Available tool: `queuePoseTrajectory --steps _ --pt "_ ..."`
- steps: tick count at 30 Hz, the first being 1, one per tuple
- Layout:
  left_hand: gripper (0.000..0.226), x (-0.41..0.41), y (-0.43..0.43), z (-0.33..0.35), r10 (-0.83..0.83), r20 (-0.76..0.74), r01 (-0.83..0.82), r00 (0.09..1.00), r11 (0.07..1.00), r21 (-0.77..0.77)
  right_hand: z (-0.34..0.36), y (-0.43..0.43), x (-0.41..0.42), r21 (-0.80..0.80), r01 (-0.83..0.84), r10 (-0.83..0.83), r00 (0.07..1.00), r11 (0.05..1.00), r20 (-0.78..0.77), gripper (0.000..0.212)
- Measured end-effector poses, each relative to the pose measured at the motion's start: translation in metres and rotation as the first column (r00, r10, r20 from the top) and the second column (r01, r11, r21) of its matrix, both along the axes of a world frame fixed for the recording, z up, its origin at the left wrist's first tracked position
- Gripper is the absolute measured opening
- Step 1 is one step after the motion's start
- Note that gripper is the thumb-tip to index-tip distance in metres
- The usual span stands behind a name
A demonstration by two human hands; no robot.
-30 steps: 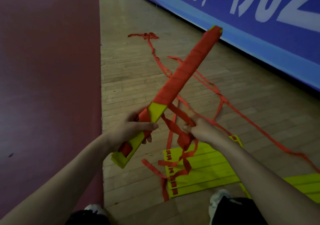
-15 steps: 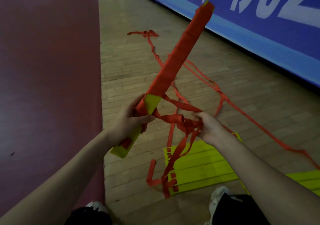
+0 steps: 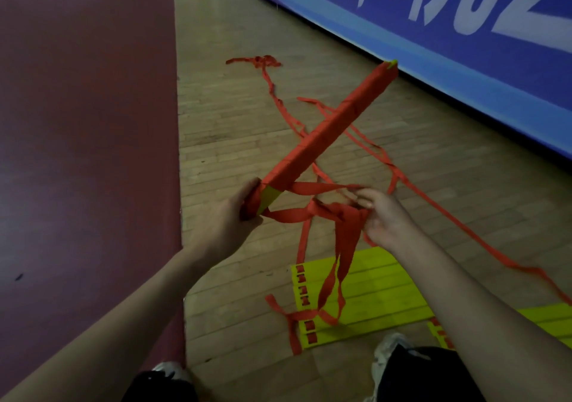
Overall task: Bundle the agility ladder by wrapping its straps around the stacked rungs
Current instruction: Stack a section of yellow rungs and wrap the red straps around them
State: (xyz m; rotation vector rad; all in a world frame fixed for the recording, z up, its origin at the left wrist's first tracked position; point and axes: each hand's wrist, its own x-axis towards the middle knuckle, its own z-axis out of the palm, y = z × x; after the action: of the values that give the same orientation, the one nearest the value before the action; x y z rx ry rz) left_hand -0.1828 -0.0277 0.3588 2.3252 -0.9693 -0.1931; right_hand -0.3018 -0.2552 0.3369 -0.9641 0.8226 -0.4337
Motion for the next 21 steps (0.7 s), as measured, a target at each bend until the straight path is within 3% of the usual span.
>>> queuePoseTrajectory --steps 2,4,5,7,9,11,12,13,14,15,16,17,18,19,20,21 --pt "0.074 -0.001 -0.003 -0.001 0.014 0.001 -0.014 1.000 1.000 0.003 0.004 0.001 -0.004 0.063 -0.122 0.124 0.992 0.991 -0.025 0.016" --pt "0.073 0.003 -0.005 0.000 0.037 -0.017 -0.037 0.999 0.999 -0.020 0.006 0.006 -0.010 -0.064 -0.321 0.308 0.938 0.945 -0.157 0.017" --pt "0.072 0.005 -0.004 0.001 0.049 -0.038 -0.051 0.998 0.998 -0.040 0.005 0.007 -0.012 -0.159 -0.439 0.391 0.882 0.884 -0.263 0.021" --pt "0.072 0.008 -0.002 0.003 0.083 -0.104 -0.091 0.991 0.992 -0.082 0.003 0.009 -0.016 -0.391 -0.657 0.434 0.736 0.645 -0.519 0.028" --pt "0.072 0.011 0.000 0.004 0.121 -0.133 -0.135 0.984 0.986 -0.100 0.000 0.008 -0.016 -0.547 -0.759 0.235 0.638 0.353 -0.733 0.021" --pt "0.070 0.014 0.003 0.004 0.154 -0.076 -0.158 0.985 0.986 -0.054 -0.001 0.005 -0.014 -0.570 -0.799 -0.097 0.563 0.189 -0.821 0.009" --pt "0.069 0.016 0.005 0.005 0.169 -0.032 -0.169 0.985 0.985 -0.015 -0.004 0.006 -0.013 -0.600 -0.771 -0.194 0.569 0.213 -0.799 0.015" --pt "0.068 0.018 0.007 0.005 0.182 0.006 -0.182 0.983 0.983 0.018 -0.009 0.004 -0.011 -0.639 -0.704 -0.185 0.614 0.310 -0.767 0.017" --pt "0.066 0.019 0.008 0.004 0.189 0.022 -0.190 0.982 0.981 0.038 -0.011 0.004 -0.007 -0.674 -0.549 -0.089 0.740 0.494 -0.667 0.015" --pt "0.066 0.020 0.010 0.003 0.192 0.015 -0.192 0.981 0.980 0.044 -0.012 0.003 -0.004 -0.595 -0.353 0.021 0.871 0.723 -0.492 0.013" --pt "0.066 0.020 0.011 0.001 0.193 -0.010 -0.193 0.981 0.981 0.035 -0.008 0.004 -0.002 -0.416 -0.190 0.067 0.954 0.889 -0.293 0.015" --pt "0.067 0.020 0.011 0.000 0.200 -0.036 -0.199 0.979 0.980 0.023 -0.007 0.003 -0.003 -0.261 -0.105 0.069 0.987 0.960 -0.143 0.017" --pt "0.067 0.021 0.011 -0.001 0.210 -0.048 -0.210 0.976 0.978 0.015 -0.006 0.002 -0.004 -0.197 -0.100 0.086 0.993 0.975 -0.078 0.016" --pt "0.067 0.024 0.012 -0.001 0.226 -0.043 -0.225 0.973 0.974 0.014 -0.006 -0.001 -0.006 -0.244 -0.157 0.129 0.984 0.957 -0.126 0.012" --pt "0.067 0.026 0.013 0.000 0.244 -0.024 -0.243 0.970 0.970 0.017 -0.005 -0.002 -0.009 -0.367 -0.270 0.187 0.951 0.890 -0.246 0.009" --pt "0.066 0.029 0.013 0.001 0.261 0.006 -0.261 0.965 0.965 0.021 -0.007 -0.003 -0.011 -0.508 -0.438 0.212 0.871 0.741 -0.442 0.011"
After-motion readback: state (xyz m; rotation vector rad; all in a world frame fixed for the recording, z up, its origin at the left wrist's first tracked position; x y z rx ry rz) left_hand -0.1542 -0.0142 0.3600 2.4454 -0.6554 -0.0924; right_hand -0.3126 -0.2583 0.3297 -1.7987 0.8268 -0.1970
